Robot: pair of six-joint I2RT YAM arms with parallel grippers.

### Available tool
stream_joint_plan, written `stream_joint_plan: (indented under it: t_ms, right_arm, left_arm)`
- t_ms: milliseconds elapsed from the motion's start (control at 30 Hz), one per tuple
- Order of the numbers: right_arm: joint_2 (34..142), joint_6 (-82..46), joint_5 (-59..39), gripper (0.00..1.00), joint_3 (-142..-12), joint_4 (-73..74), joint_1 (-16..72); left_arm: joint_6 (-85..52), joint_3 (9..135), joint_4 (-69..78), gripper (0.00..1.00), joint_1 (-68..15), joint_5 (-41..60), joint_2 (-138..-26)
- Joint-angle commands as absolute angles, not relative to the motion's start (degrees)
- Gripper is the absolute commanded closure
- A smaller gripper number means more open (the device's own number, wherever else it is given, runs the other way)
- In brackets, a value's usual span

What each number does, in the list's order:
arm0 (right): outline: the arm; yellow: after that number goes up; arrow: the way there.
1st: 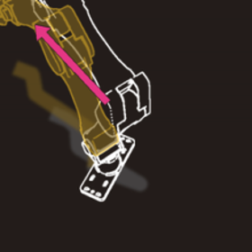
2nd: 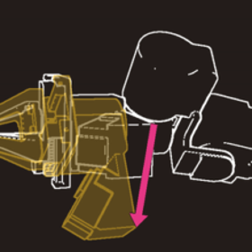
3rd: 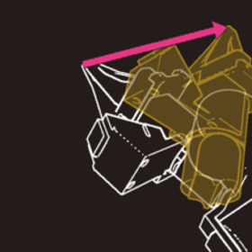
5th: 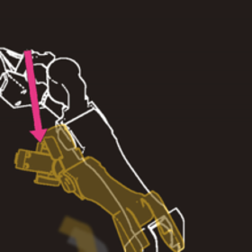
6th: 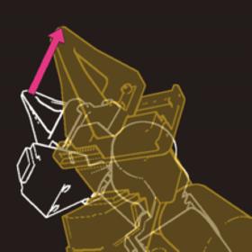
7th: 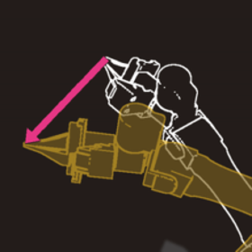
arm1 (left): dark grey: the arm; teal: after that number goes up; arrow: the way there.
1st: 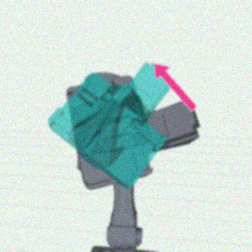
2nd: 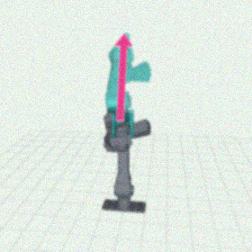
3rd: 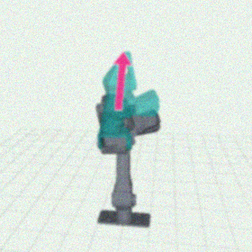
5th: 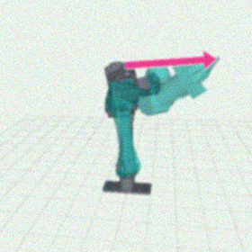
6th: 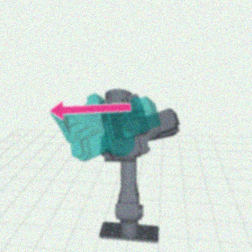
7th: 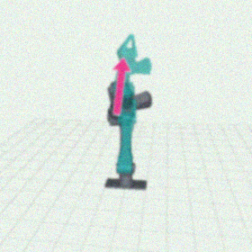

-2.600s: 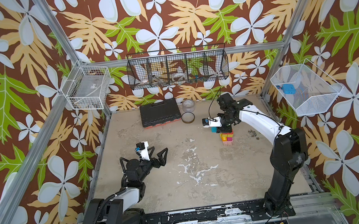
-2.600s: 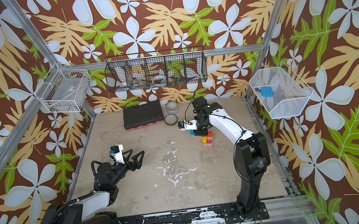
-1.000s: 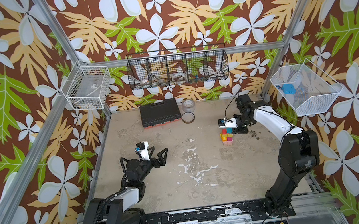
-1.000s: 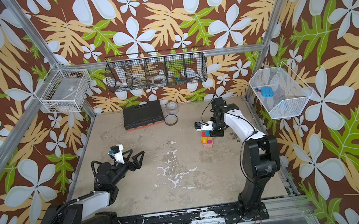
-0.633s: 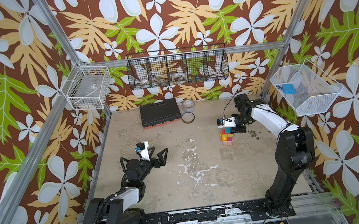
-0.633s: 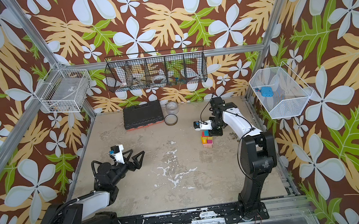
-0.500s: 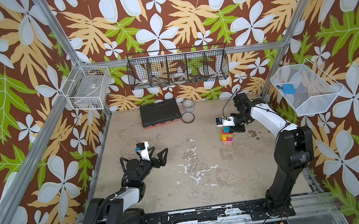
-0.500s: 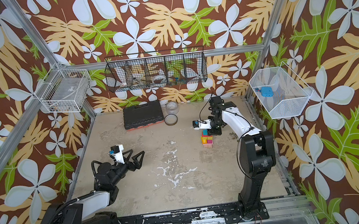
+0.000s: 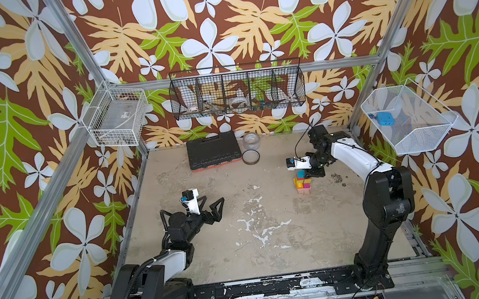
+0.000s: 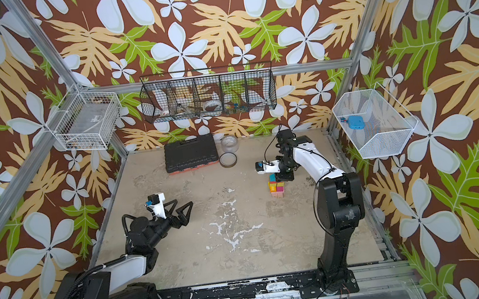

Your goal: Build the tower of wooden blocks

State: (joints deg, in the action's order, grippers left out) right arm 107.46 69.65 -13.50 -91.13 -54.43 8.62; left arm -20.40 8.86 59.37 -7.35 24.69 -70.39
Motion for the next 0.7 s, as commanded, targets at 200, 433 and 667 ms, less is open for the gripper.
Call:
stream_joint_plan:
  t_ms: [200, 433, 667]
  right_arm:
    - [107.60, 68.90, -12.53, 0.80, -91.36, -54.50, 8.67]
    - [107.45, 68.89, -12.48, 0.70, -91.32, -54.34, 8.62]
    - [107.24, 68.91, -12.66, 0.56, -91.15, -54.35, 8.72]
  left_arm:
    - [-19.86, 9.18, 61.36, 0.00, -7.32, 25.58, -70.43]
    - [-19.86, 9.19, 61.37, 0.00, -7.35, 25.65, -70.56]
    - [-19.87, 9.14, 61.35, 0.00, -7.38, 25.75, -70.50]
